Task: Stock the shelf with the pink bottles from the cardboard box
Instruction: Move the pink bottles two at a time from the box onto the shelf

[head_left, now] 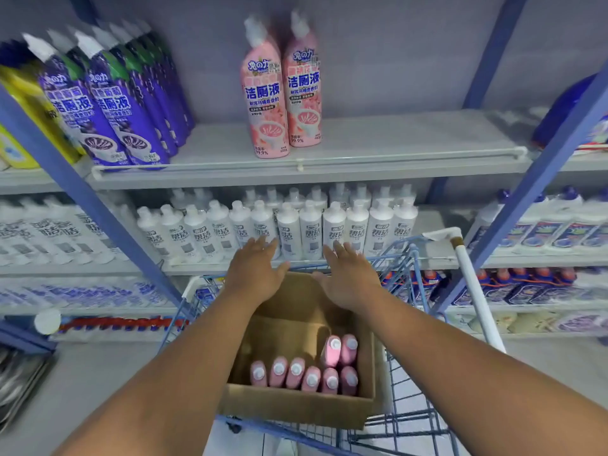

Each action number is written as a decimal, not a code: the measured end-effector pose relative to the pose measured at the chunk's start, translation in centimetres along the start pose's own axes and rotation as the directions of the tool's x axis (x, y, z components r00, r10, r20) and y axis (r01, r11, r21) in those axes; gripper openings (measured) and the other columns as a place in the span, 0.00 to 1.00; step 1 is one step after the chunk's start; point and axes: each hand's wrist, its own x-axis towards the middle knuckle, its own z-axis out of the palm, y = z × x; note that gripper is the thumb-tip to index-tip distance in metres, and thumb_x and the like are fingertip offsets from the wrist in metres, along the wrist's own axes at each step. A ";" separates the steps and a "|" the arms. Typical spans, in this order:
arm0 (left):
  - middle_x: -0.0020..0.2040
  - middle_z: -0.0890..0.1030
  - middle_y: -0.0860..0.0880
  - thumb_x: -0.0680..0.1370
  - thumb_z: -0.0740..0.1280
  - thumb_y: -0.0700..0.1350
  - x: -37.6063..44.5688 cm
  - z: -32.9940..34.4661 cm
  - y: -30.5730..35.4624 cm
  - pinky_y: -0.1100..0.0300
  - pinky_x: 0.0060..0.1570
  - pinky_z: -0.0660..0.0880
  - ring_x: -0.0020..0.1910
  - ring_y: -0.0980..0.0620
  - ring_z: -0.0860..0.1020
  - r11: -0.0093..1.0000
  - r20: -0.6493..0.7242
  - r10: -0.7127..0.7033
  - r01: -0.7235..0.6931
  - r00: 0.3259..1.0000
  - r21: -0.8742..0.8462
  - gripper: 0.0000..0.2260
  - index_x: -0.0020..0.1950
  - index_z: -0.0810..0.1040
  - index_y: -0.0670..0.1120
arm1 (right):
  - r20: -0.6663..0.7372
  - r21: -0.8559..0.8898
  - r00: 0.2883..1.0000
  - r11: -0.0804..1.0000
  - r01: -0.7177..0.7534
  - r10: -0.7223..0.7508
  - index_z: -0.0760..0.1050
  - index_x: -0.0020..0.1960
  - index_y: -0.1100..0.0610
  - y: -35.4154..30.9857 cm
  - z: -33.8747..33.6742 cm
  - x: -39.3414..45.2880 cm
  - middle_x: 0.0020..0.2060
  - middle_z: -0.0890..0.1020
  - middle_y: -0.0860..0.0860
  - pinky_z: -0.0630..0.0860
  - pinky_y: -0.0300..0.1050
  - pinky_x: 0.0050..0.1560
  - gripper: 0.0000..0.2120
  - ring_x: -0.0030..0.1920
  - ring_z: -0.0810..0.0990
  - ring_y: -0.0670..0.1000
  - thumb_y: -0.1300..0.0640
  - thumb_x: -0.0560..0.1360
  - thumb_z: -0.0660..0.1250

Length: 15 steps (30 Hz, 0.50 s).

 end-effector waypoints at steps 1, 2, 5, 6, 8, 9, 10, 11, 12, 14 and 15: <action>0.82 0.55 0.49 0.82 0.58 0.61 -0.1 0.9 -0.6 0.50 0.78 0.52 0.81 0.47 0.52 1.000 0.037 -0.004 0.004 0.999 -0.002 0.30 0.81 0.57 0.52 | 0.027 0.002 1.000 1.000 -0.007 0.006 0.45 0.82 0.53 0.1 1.1 -0.2 0.81 0.48 0.54 0.51 0.59 0.78 0.35 0.81 0.45 0.57 0.38 0.82 0.51; 0.82 0.55 0.49 0.82 0.58 0.61 -0.2 1.8 -1.2 0.49 0.78 0.52 0.81 0.48 0.52 1.000 0.066 -0.003 0.002 0.998 0.009 0.30 0.81 0.57 0.53 | 0.041 -0.008 0.999 1.000 -0.012 0.012 0.46 0.81 0.53 0.1 2.2 -0.3 0.81 0.49 0.54 0.52 0.60 0.78 0.35 0.81 0.46 0.57 0.38 0.82 0.52; 0.81 0.59 0.47 0.81 0.59 0.62 0.0 4.6 -3.1 0.48 0.78 0.52 0.80 0.47 0.56 0.997 0.104 0.023 -0.031 0.994 0.067 0.30 0.80 0.60 0.51 | 0.040 -0.024 0.999 1.000 -0.015 0.016 0.48 0.81 0.54 0.2 5.1 -0.4 0.81 0.52 0.56 0.51 0.57 0.77 0.35 0.80 0.50 0.58 0.39 0.82 0.53; 0.80 0.60 0.47 0.80 0.59 0.62 0.1 5.6 -3.6 0.49 0.78 0.52 0.80 0.47 0.57 0.996 0.120 0.030 -0.040 0.992 0.078 0.31 0.80 0.60 0.51 | 0.061 -0.023 0.998 1.000 -0.019 0.020 0.48 0.82 0.54 0.2 6.2 -0.3 0.81 0.52 0.56 0.51 0.56 0.77 0.35 0.80 0.50 0.58 0.39 0.82 0.53; 0.81 0.59 0.48 0.80 0.59 0.62 0.4 7.5 -4.6 0.49 0.77 0.52 0.80 0.47 0.56 0.996 0.181 0.032 -0.046 0.983 0.075 0.31 0.81 0.59 0.51 | 0.122 0.007 0.991 0.999 -0.046 0.045 0.46 0.82 0.55 0.3 8.3 -0.2 0.81 0.51 0.55 0.50 0.54 0.78 0.35 0.81 0.49 0.56 0.39 0.82 0.51; 0.82 0.57 0.48 0.80 0.59 0.62 0.5 8.5 -5.0 0.50 0.77 0.52 0.80 0.48 0.54 0.997 0.222 0.032 -0.048 0.974 0.064 0.32 0.81 0.58 0.51 | 0.151 0.029 0.987 0.997 -0.068 0.063 0.46 0.82 0.54 0.5 9.4 -0.2 0.81 0.50 0.54 0.50 0.53 0.78 0.35 0.81 0.48 0.56 0.39 0.82 0.52; 0.82 0.55 0.48 0.81 0.58 0.62 0.7 9.4 -5.4 0.50 0.77 0.52 0.81 0.48 0.53 0.997 0.258 0.039 -0.054 0.965 0.053 0.32 0.81 0.57 0.52 | 0.171 0.043 0.982 0.995 -0.094 0.085 0.47 0.82 0.55 0.6 10.5 -0.3 0.81 0.51 0.54 0.51 0.52 0.78 0.35 0.81 0.48 0.55 0.40 0.82 0.52; 0.82 0.54 0.49 0.81 0.58 0.62 0.8 9.9 -5.4 0.50 0.77 0.51 0.81 0.48 0.52 0.997 0.277 0.046 -0.061 0.960 0.045 0.32 0.81 0.56 0.52 | 0.175 0.045 0.980 0.993 -0.105 0.095 0.48 0.82 0.55 0.9 11.2 -0.6 0.81 0.52 0.54 0.52 0.52 0.78 0.34 0.81 0.49 0.55 0.40 0.82 0.53; 0.82 0.54 0.49 0.80 0.59 0.62 1.1 10.8 -5.6 0.50 0.77 0.51 0.81 0.48 0.52 0.997 0.305 0.062 -0.074 0.950 0.028 0.32 0.81 0.56 0.52 | 0.187 0.054 0.975 0.990 -0.131 0.118 0.49 0.82 0.55 1.0 12.2 -0.7 0.81 0.53 0.54 0.53 0.52 0.78 0.34 0.81 0.51 0.55 0.41 0.82 0.54; 0.82 0.53 0.50 0.80 0.59 0.62 1.5 12.0 -5.6 0.51 0.77 0.51 0.81 0.49 0.52 0.994 0.336 0.099 -0.106 0.937 0.000 0.32 0.81 0.55 0.53 | 0.226 0.068 0.957 0.977 -0.204 0.184 0.50 0.82 0.55 1.4 13.7 -1.0 0.81 0.54 0.54 0.54 0.51 0.78 0.34 0.80 0.52 0.56 0.42 0.82 0.54; 0.82 0.54 0.50 0.80 0.59 0.62 1.8 12.7 -5.6 0.51 0.77 0.51 0.81 0.49 0.52 0.992 0.348 0.123 -0.130 0.929 -0.004 0.32 0.81 0.55 0.53 | 0.240 0.084 0.947 0.967 -0.240 0.215 0.49 0.82 0.55 1.6 14.4 -1.0 0.81 0.53 0.54 0.53 0.51 0.78 0.34 0.80 0.52 0.56 0.42 0.82 0.54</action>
